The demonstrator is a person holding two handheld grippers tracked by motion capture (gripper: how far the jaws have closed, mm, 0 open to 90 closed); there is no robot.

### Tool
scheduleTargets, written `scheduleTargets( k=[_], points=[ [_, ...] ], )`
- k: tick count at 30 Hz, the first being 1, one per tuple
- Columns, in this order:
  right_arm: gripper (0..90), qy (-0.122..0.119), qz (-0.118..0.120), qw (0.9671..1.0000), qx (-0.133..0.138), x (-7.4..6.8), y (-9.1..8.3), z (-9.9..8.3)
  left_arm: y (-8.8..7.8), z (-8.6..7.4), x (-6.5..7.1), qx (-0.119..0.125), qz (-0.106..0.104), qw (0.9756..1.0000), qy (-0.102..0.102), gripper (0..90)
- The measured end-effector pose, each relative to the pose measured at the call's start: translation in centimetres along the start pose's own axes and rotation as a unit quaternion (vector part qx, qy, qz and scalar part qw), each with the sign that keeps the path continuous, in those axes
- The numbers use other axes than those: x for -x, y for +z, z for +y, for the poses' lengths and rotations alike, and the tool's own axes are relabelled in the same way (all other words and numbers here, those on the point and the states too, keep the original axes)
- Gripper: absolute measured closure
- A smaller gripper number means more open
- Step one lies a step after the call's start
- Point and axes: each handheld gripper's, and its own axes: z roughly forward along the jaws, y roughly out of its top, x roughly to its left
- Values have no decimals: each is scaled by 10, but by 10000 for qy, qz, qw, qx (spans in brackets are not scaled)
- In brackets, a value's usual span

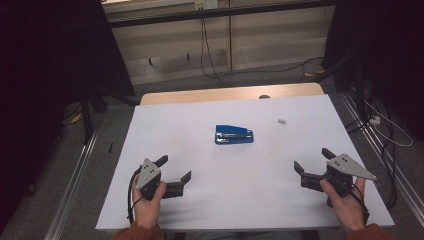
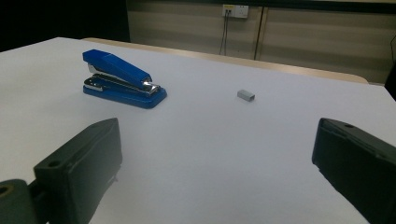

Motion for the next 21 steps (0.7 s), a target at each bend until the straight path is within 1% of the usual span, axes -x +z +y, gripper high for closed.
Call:
scheduleTargets(
  k=[3, 4, 5, 6, 7, 8, 11, 14, 15, 16, 17, 18, 19, 20, 21],
  points=[
    [13, 33, 14, 10000, -5, 1, 1, 0, 0, -1, 0, -7, 30, 10000, -21, 24],
    [13, 52, 28, 10000, -11, 1, 2, -1, 1, -1, 0, -31, 66, 10000, -28, 24],
    [13, 52, 28, 10000, -11, 1, 2, -1, 3, -1, 1, -37, 116, 9999, -80, 24],
    [13, 48, 45, 10000, -19, 1, 3, -1, 5, -1, 2, -38, 113, 9998, -141, 24],
    [13, 48, 45, 10000, -19, 1, 3, -1, 7, 0, 3, -34, 38, 9999, -164, 24],
    [13, 30, 66, 10000, -49, 0, 4, -1, 10, 0, 6, -52, -14, 10000, -41, 24],
    [13, 13, 119, 9999, -71, 0, 6, -1, 13, 0, 7, -116, -69, 9999, -21, 24],
    [14, 20, 170, 9998, -62, 0, 8, -1, 13, 0, 7, -147, -63, 9999, 17, 24],
    [14, 20, 170, 9998, -62, 0, 8, -1, 13, 0, 8, -170, -92, 9998, 8, 24],
    [14, 7, 204, 9998, -81, -1, 9, -2, 13, -1, 8, -214, -172, 9996, -4, 24],
    [14, 7, 204, 9998, -81, -1, 9, -2, 13, -1, 8, -214, -172, 9996, -4, 24],
    [14, -40, 226, 9997, -126, -3, 11, -2, 11, -1, 9, -260, -347, 9990, -72, 24],
    [16, -94, 229, 9995, -170, -5, 11, -2, 11, -2, 9, -276, -442, 9986, -101, 24],
    [19, -126, 233, 9994, -220, -6, 12, -2, 10, -3, 8, -335, -501, 9981, -130, 24],
    [19, -126, 233, 9994, -220, -6, 12, -2, 10, -3, 8, -335, -501, 9981, -130, 24]
  ],
)
